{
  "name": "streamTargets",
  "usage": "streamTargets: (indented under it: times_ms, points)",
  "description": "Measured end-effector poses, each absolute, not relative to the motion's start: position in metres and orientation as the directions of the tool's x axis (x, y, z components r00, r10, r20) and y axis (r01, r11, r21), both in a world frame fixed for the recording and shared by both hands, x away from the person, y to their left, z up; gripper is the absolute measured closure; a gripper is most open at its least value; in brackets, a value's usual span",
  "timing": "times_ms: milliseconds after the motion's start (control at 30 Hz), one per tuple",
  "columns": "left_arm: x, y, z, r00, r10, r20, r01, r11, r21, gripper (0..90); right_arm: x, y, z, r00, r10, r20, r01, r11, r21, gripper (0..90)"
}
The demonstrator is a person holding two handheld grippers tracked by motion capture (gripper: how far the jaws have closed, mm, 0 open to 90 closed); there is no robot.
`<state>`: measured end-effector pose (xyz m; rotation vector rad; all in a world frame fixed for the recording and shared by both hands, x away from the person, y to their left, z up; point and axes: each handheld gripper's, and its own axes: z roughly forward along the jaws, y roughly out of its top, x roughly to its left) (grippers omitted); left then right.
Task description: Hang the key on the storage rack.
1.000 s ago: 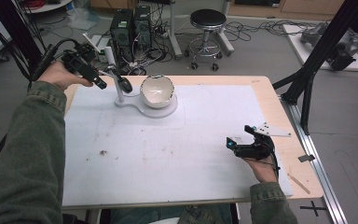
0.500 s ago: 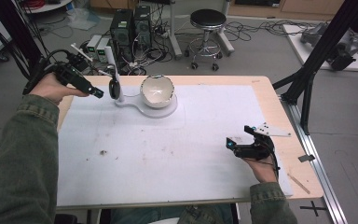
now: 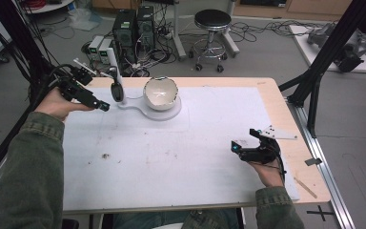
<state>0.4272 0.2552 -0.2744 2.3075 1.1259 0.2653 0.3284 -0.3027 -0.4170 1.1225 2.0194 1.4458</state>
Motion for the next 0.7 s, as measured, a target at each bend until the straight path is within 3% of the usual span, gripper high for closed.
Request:
streamTargets:
  times_ms: [300,700]
  points:
    - [0.418,0.25,-0.294,0.62,0.78,-0.086,0.675,-0.475,0.565,1.7,0.329,-0.303,-0.417,-0.589,0.799,0.123,0.376,0.136,0.917,0.8]
    - [0.401,0.251,-0.326,0.599,0.794,-0.104,0.674,-0.43,0.601,1.7,0.329,-0.303,-0.417,-0.592,0.798,0.117,0.37,0.14,0.918,0.8]
